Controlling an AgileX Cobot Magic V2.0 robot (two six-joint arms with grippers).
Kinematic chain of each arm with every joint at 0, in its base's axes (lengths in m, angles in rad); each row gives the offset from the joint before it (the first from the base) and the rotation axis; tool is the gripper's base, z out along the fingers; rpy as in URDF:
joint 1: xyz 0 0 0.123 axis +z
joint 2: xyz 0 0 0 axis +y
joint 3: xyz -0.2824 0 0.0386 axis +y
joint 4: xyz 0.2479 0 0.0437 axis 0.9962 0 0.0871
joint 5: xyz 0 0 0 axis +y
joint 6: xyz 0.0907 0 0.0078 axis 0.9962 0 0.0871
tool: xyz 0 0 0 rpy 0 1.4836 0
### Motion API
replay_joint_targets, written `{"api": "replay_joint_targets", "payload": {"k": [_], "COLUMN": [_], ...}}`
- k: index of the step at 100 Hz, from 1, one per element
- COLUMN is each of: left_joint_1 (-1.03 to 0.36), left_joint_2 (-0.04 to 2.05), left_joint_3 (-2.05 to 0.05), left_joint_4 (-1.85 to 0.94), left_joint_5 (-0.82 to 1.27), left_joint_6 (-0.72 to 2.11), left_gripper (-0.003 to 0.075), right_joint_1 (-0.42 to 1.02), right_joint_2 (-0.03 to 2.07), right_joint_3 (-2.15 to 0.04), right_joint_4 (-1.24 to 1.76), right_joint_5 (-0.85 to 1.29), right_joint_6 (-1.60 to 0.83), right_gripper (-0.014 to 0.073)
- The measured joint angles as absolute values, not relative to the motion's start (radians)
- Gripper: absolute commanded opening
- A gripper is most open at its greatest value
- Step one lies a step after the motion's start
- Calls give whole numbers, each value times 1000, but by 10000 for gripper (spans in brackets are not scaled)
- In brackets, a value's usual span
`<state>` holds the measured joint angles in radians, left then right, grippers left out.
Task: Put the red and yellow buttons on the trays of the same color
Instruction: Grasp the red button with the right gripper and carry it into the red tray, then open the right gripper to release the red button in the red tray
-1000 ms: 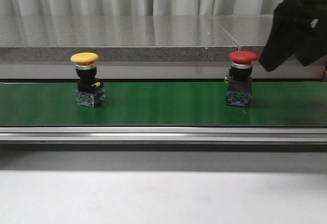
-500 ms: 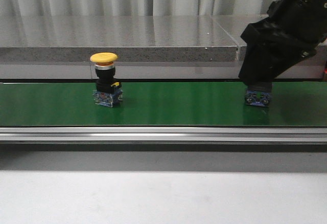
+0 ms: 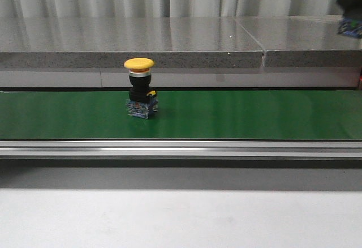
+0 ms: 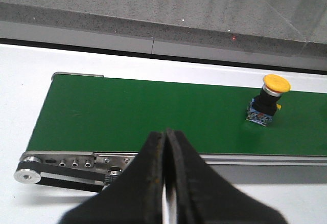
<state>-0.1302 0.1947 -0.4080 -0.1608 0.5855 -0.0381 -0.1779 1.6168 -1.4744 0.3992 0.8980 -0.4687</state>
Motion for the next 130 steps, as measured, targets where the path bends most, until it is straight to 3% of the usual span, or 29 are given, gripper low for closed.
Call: {"api": "replay_joint_targets", "payload": {"k": [22, 43, 96, 130], "left_joint_1": [-130, -130, -130, -130], "left_joint_2": [195, 195, 195, 195], "left_joint_3": [-408, -408, -408, -408], "left_joint_4": [-161, -161, -161, -161], "left_joint_5": [586, 586, 586, 586], "left_joint_6": [-38, -38, -38, -38], "left_gripper": [-19, -19, -19, -19], "right_joint_1": [-439, -579, -605, -584], "right_joint_2": [1650, 1776, 2165, 2281], "right_joint_3": [-1575, -1665, -1936, -1989], "right_joint_4": [393, 392, 414, 422], "right_joint_5": [865, 851, 798, 815], "right_joint_6": [-451, -450, -448, -448], "right_gripper": [93, 93, 93, 93]}}
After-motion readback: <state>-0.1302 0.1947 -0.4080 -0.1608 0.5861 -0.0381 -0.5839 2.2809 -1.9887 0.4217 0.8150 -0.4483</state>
